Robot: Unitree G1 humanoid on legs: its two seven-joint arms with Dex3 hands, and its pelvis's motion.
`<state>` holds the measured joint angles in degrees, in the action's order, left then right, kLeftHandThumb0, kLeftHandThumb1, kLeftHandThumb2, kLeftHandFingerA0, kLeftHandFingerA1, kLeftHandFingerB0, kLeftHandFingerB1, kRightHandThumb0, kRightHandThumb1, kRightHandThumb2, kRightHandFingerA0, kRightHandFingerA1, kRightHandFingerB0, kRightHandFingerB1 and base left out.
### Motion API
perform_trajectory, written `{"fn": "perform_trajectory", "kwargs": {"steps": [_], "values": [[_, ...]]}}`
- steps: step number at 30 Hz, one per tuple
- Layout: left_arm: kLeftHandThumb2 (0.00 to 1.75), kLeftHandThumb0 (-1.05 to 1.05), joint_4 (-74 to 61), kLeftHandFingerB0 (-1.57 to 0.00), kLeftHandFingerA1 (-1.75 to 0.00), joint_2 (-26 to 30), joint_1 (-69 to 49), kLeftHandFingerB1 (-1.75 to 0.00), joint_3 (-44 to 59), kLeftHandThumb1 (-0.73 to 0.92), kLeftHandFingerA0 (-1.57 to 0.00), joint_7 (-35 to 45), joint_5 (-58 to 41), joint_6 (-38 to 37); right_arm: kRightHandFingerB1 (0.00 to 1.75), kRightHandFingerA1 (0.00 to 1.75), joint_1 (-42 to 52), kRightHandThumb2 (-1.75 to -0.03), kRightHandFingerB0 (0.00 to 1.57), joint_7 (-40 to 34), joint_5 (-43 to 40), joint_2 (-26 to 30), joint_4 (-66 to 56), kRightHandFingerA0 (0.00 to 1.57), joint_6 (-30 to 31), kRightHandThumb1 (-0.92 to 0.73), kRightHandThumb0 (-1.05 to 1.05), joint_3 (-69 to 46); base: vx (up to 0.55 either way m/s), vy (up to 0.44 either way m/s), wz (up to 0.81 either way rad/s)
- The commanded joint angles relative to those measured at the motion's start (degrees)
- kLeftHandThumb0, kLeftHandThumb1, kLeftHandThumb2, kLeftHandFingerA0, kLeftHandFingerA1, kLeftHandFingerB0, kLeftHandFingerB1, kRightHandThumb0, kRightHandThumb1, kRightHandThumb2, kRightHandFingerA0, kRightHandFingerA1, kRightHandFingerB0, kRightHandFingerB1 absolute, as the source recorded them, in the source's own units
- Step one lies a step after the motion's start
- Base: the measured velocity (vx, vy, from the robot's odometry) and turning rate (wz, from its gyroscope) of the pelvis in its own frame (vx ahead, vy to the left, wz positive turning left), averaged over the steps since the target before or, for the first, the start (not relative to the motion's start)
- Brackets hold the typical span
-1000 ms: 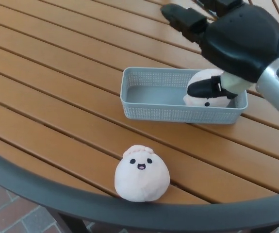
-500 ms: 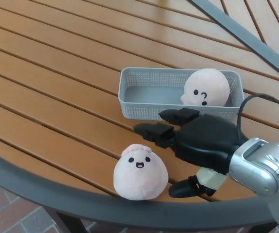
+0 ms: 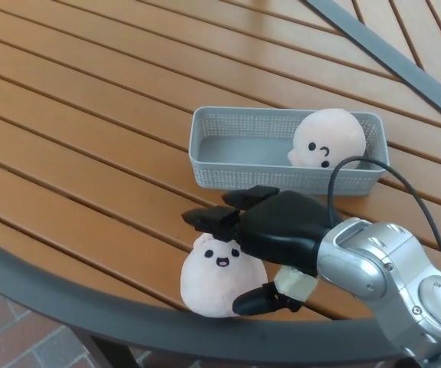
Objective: The robot walks towards a desk kept outside and uses its right hand to pick up two emotional support dumplings one after the other and puts it in a container kept in front of it on the desk
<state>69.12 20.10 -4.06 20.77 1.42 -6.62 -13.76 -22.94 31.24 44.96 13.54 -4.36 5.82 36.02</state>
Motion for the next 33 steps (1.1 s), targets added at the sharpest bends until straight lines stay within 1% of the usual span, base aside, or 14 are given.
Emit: {"fn": "perform_trajectory", "kwargs": {"steps": [1,7,13,14,15,16,20,23,24,28,29,31,32,33], "values": [[0.55,-0.3,0.28,-0.76,-0.65,0.33,0.06,-0.53,0.03,0.52,-0.84,-0.2,-0.22,-2.13,0.05,0.07,-0.83,-1.01,0.0,-4.42,0.57,-3.62,2.31,0.0,0.88,-0.64,-1.05,-0.26,0.0,0.0,0.0],[0.56,-0.3,0.17,-0.81,-0.69,0.5,0.51,-0.54,-0.3,0.52,-0.86,-0.04,0.05,-2.06,0.09,0.09,1.0,-0.99,0.0,-1.87,3.76,-4.17,0.47,0.0,2.42,-0.62,-1.05,2.77,0.0,0.0,0.0],[0.56,-0.3,0.22,-0.81,-0.68,0.44,0.77,-0.54,-0.31,0.53,-0.86,0.49,-0.17,-1.94,0.12,0.15,1.27,-0.92,0.0,1.53,8.69,-1.18,1.66,0.0,4.22,-0.56,-0.97,6.57,0.0,0.0,0.0],[0.56,-0.3,0.32,-0.79,-0.66,0.42,0.93,-0.53,-0.26,0.53,-0.85,0.49,-0.24,-1.86,0.14,0.0,0.89,-0.71,0.05,3.01,10.16,-1.03,2.28,0.0,5.69,-0.45,-0.76,7.21,0.0,0.0,0.0],[0.56,-0.3,0.45,-0.79,-0.66,0.42,1.09,-0.53,-0.22,0.53,-0.85,0.51,-0.29,-1.81,0.14,0.0,0.41,-0.71,0.05,4.82,11.87,-0.9,2.96,0.0,7.56,-0.45,-0.76,8.0,0.0,0.0,0.0],[0.56,-0.3,0.41,-0.78,-0.67,0.43,1.2,-0.53,-0.26,0.52,-0.85,0.41,-0.23,-1.85,0.2,0.11,0.27,-0.68,0.0,4.71,12.46,-0.86,3.89,0.0,8.01,-0.35,-0.68,8.32,0.0,0.0,0.0],[0.56,-0.31,0.19,-0.79,-0.7,0.45,1.43,-0.54,-0.45,0.53,-0.85,0.05,0.0,-2.04,0.21,0.07,-0.63,-0.62,0.0,6.73,14.39,-0.66,5.18,0.0,9.12,-0.3,-0.66,9.61,0.0,0.0,0.0],[0.56,-0.31,0.09,-0.79,-0.7,0.53,1.41,-0.54,-0.61,0.53,-0.85,-0.06,0.15,-2.13,0.21,0.07,-1.33,-0.62,0.0,8.84,15.74,-0.61,5.27,0.0,9.89,-0.3,-0.66,10.58,0.0,0.0,0.0],[0.56,-0.31,-0.1,-0.82,-0.72,0.5,1.27,-0.55,-0.79,0.53,-0.86,-0.03,0.27,-2.36,0.46,0.13,-1.46,-0.67,0.14,8.91,16.86,-0.27,5.17,0.0,9.61,-0.49,-0.23,11.28,0.0,0.0,0.0],[0.56,-0.31,-0.43,-0.82,-0.72,0.47,1.05,-0.55,-1.12,0.53,-0.86,0.0,0.39,-2.7,0.46,0.13,-1.64,-0.67,0.14,9.11,18.68,0.22,4.99,0.0,9.27,-0.49,-0.23,12.35,0.0,0.0,0.0],[0.56,-0.32,-0.6,-0.79,-0.69,0.55,1.06,-0.54,-1.32,0.53,-0.86,-0.04,0.47,-2.51,0.48,0.56,-0.76,-0.88,0.36,4.6,18.63,0.47,5.42,0.06,7.71,-0.53,-0.14,12.2,0.0,0.0,0.0],[0.56,-0.32,-0.85,-0.79,-0.69,0.66,1.09,-0.54,-1.61,0.53,-0.86,-0.08,0.59,-2.23,0.48,0.56,0.59,-0.88,0.36,-2.19,18.57,0.84,6.07,0.06,5.32,-0.53,-0.14,11.92,0.0,0.0,0.0],[0.56,-0.32,-0.86,-0.79,-0.69,0.67,1.08,-0.54,-1.65,0.53,-0.86,-0.09,0.56,-2.22,0.48,0.56,0.61,-0.88,0.36,-2.24,18.62,0.82,6.09,0.06,5.29,-0.53,-0.14,11.9,0.0,0.0,0.0],[0.56,-0.33,-0.88,-0.82,-0.69,0.67,0.98,-0.55,-1.65,0.53,-0.85,0.09,0.4,-2.38,0.55,0.76,0.64,-0.69,0.7,-7.7,19.19,1.66,7.25,0.65,2.38,-0.66,-0.24,12.46,0.0,0.0,0.0]]}}
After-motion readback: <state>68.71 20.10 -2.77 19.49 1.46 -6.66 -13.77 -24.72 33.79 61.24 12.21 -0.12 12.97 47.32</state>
